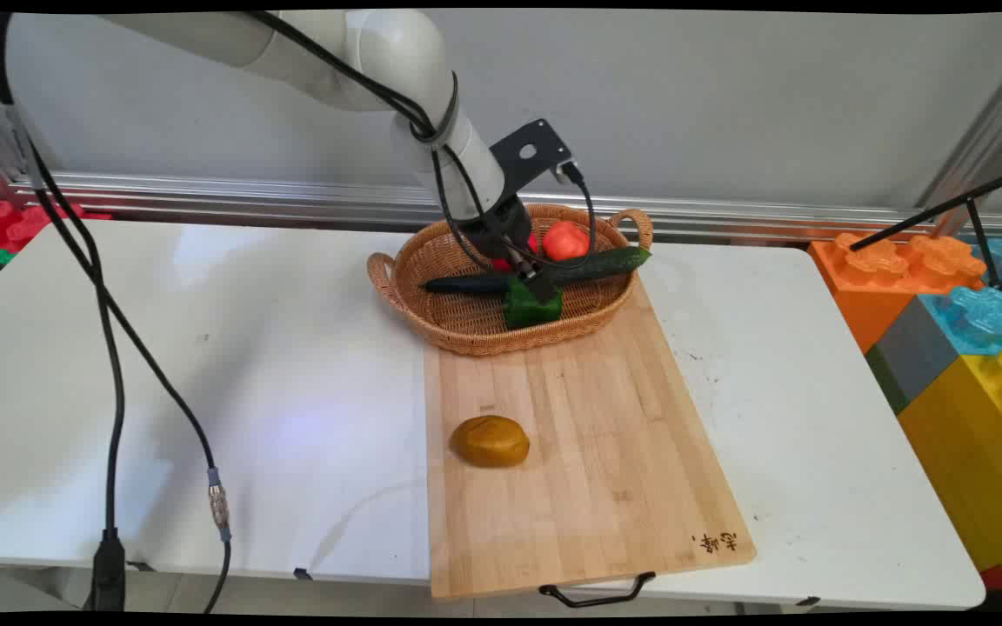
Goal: Pick up the potato from the cutting board
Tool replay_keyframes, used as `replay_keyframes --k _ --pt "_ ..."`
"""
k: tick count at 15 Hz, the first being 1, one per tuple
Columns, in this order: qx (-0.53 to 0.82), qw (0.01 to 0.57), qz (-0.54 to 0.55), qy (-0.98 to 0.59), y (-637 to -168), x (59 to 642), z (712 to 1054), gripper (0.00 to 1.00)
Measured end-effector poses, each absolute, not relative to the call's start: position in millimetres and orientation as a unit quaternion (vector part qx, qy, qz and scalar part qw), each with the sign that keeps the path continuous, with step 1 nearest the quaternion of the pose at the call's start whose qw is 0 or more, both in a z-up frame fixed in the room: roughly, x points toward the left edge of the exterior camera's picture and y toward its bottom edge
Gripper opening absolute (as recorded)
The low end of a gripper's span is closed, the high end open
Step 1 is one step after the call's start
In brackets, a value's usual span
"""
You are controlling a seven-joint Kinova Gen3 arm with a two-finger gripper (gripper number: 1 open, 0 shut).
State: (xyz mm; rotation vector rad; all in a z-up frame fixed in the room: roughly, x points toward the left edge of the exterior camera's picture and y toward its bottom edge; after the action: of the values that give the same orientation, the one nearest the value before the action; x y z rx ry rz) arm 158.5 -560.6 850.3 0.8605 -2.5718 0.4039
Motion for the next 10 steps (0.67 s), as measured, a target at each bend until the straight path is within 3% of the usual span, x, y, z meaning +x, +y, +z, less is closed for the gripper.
replay_keyframes --k 10 --pt "0.285 0.201 0.091 -0.933 -505.5 145.4 904.7 1.0"
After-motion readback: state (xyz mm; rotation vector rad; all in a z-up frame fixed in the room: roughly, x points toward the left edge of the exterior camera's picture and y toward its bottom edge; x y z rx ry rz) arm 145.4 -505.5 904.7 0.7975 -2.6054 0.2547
